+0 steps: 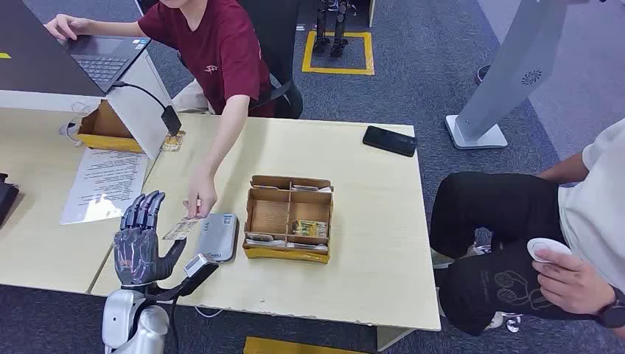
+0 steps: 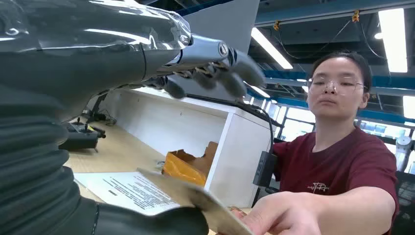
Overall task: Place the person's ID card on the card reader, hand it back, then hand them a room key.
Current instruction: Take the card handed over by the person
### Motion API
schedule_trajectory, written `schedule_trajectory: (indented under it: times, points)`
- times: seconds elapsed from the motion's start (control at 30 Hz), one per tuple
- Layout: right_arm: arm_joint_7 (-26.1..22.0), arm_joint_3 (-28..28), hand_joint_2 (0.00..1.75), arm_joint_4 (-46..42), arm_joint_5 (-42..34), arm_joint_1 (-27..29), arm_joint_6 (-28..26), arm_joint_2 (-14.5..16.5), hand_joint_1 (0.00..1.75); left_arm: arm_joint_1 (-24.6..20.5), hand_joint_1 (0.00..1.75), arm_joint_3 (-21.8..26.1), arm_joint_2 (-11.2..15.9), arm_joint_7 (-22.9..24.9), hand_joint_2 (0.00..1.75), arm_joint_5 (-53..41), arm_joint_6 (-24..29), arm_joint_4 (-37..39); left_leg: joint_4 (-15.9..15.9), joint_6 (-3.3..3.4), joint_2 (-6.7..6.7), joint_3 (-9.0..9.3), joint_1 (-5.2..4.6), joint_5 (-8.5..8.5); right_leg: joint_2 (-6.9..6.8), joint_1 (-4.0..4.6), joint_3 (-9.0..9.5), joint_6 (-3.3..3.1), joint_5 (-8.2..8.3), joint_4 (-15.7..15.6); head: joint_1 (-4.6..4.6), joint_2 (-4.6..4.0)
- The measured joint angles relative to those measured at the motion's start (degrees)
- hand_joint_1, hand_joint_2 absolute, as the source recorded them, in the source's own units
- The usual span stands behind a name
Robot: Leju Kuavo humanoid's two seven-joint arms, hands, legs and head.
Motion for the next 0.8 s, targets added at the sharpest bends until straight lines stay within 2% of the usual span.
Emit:
schedule_trajectory:
  times: [0.27,0.6,0.8]
  points:
    - [-0.03,-0.33,0.0,0.0,0.68,-0.03,-0.1,0.2,0.0,0.17,1.75,0.79,0.0,-2.4,1.75,2.51,0.0,0.28,0.0,0.0,-0.01,0.0,0.0,0.0,0.0,0.0,0.0,0.0,0.0,0.0,0.0,0.0]
    - [0.05,-1.48,0.0,0.0,1.55,-0.06,-0.1,0.23,0.0,0.63,1.75,0.82,0.15,-2.57,1.75,3.47,0.07,0.67,0.0,0.0,0.0,0.0,0.0,0.0,0.0,0.0,0.0,0.0,0.0,0.0,0.01,0.0]
    - [-0.04,-2.46,0.0,-0.02,2.11,-0.14,-0.21,0.53,0.0,0.46,1.75,0.23,0.37,-2.54,1.75,12.15,0.08,3.43,0.0,0.0,0.0,0.0,0.0,0.0,0.0,0.0,-0.01,0.0,0.0,0.0,0.0,0.0]
